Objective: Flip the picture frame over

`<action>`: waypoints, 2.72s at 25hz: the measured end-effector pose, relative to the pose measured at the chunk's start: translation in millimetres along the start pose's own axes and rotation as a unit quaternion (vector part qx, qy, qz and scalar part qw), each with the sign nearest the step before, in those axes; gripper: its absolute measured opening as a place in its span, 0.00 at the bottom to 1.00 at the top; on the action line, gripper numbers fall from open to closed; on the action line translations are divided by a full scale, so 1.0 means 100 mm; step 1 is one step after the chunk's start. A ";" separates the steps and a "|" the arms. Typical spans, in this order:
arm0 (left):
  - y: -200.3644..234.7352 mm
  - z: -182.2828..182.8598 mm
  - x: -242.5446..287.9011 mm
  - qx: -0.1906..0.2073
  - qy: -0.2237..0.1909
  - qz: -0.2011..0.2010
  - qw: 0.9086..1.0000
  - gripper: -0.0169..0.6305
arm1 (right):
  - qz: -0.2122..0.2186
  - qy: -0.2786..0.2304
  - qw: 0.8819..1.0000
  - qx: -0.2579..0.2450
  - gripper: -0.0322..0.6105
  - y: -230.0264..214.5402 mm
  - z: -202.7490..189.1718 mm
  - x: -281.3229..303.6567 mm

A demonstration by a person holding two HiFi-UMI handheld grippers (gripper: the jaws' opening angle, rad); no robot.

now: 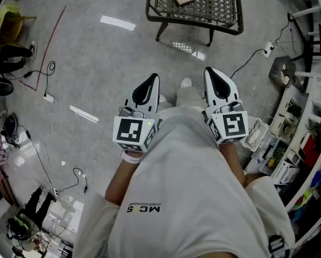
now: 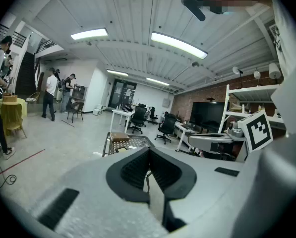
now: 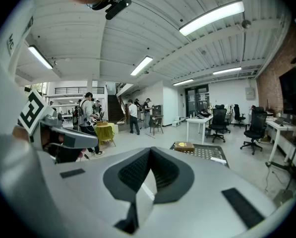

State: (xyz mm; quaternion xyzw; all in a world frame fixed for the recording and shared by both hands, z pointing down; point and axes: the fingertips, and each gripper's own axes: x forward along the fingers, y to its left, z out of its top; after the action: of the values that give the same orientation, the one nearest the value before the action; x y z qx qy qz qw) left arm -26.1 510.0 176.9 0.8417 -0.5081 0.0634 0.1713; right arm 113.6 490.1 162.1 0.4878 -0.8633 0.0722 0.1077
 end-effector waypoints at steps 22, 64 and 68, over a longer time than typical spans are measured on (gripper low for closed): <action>0.28 -0.01 0.24 -0.016 0.013 0.016 1.000 0.06 | -0.004 0.011 1.000 0.018 0.07 -0.14 -0.03 0.39; 1.59 1.47 3.54 0.004 0.039 0.014 0.999 0.06 | 0.036 0.048 0.997 0.041 0.08 -2.15 0.56 3.53; 1.63 1.42 3.57 0.000 0.046 0.001 0.999 0.06 | 0.036 0.052 0.997 0.036 0.08 -2.09 0.53 3.60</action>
State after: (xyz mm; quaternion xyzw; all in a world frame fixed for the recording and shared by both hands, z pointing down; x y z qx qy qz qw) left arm -8.8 92.7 181.6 0.8376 -0.5001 0.1027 0.1944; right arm 106.7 72.8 207.1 0.4559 -0.8702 0.1321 0.1325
